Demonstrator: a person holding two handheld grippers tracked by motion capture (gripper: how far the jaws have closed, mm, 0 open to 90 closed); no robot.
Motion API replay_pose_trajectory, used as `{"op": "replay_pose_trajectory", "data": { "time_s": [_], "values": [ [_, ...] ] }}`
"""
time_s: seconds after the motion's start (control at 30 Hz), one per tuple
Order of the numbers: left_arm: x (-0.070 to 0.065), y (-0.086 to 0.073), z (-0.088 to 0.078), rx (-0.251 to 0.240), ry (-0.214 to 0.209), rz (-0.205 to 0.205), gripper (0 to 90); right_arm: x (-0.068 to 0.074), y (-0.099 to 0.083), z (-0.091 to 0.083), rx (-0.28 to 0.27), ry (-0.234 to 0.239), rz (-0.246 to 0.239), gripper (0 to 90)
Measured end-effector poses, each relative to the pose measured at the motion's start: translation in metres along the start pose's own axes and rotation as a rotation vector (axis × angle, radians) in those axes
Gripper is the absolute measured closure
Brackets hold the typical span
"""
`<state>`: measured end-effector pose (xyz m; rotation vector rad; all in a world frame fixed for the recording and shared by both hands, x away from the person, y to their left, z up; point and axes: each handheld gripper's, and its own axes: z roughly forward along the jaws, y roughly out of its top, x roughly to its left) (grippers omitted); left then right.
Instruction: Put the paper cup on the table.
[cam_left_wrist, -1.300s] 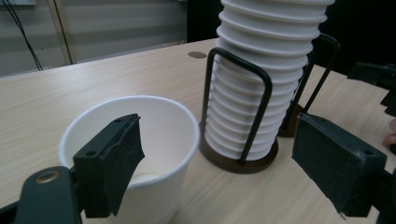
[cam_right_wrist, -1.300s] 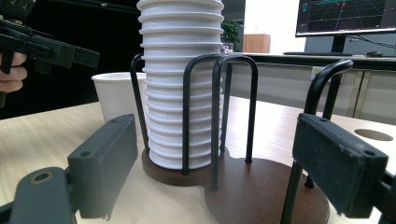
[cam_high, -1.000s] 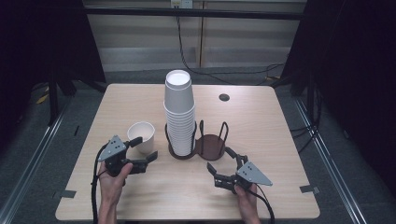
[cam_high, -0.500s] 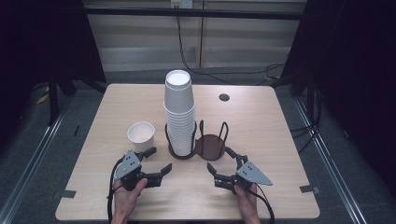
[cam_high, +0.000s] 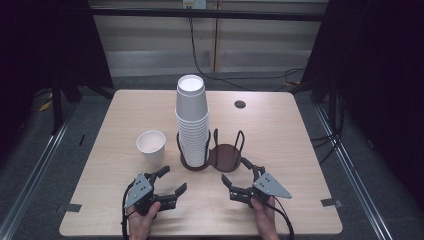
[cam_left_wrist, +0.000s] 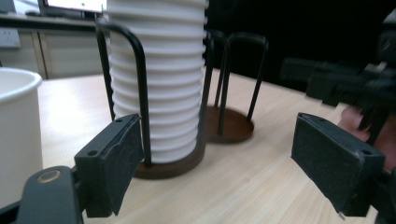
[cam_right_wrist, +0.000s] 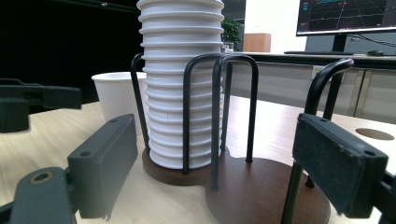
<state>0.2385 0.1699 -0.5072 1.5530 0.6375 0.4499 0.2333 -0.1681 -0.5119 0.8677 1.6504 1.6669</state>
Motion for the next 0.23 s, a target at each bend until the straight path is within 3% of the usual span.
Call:
{"op": "replay_pose_trajectory", "data": {
  "time_s": [0.1,0.17,0.2,0.23],
  "values": [
    [-0.0057,-0.0015,-0.0034,-0.028,0.010,0.086,16.4,0.0001,0.0000,0.0000,0.001,-0.001,-0.001,13.8],
    [-0.0082,-0.0031,-0.0047,-0.062,-0.011,0.089,16.4,-0.0005,0.0001,0.0003,0.005,-0.006,0.007,13.6],
    [-0.0056,-0.0039,-0.0069,-0.082,-0.020,0.071,16.8,-0.0005,0.0001,0.0006,0.006,-0.015,0.007,13.6],
    [-0.0046,-0.0039,-0.0080,-0.092,0.001,0.085,15.9,0.0001,0.0003,0.0010,0.009,-0.020,0.006,13.6]
  ]
}}
